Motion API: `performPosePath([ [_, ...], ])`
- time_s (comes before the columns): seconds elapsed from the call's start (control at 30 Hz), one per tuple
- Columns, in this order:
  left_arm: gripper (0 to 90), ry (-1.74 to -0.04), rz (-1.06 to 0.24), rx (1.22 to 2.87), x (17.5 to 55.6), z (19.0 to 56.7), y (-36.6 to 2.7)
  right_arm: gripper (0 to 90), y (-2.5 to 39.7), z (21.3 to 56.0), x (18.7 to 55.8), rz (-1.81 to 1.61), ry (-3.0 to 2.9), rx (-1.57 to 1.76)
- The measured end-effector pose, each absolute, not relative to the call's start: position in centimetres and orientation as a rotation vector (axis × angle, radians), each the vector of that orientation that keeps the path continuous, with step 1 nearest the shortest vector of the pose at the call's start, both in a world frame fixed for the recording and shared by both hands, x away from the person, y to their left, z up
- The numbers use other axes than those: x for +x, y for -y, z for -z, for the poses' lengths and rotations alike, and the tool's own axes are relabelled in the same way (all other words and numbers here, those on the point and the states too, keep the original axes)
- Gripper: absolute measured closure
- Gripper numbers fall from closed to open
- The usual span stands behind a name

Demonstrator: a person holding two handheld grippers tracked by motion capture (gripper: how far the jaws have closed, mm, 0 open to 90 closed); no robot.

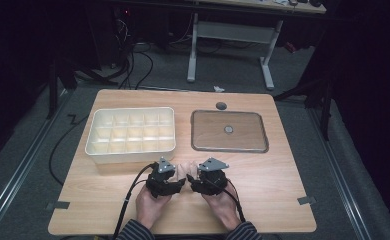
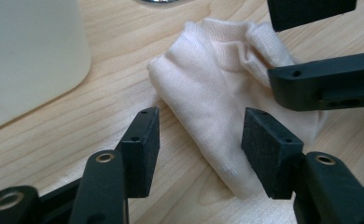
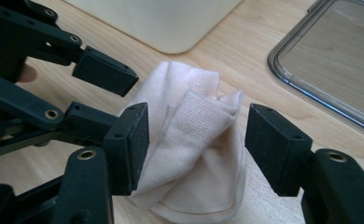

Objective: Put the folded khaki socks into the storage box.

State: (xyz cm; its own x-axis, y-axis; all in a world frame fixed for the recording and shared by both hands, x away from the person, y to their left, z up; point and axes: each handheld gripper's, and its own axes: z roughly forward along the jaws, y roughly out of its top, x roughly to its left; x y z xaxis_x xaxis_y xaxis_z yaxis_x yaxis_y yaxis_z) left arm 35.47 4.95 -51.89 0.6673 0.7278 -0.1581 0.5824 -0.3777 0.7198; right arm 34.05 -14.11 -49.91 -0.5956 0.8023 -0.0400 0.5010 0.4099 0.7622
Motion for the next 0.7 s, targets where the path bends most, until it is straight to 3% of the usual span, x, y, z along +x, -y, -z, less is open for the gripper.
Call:
performPosePath([
  [0.7, 45.8, -1.055, -0.247, 2.071, 35.5, 52.7, -4.4, 58.6, 17.1, 52.0, 34.7, -0.97, -2.264, 1.211],
])
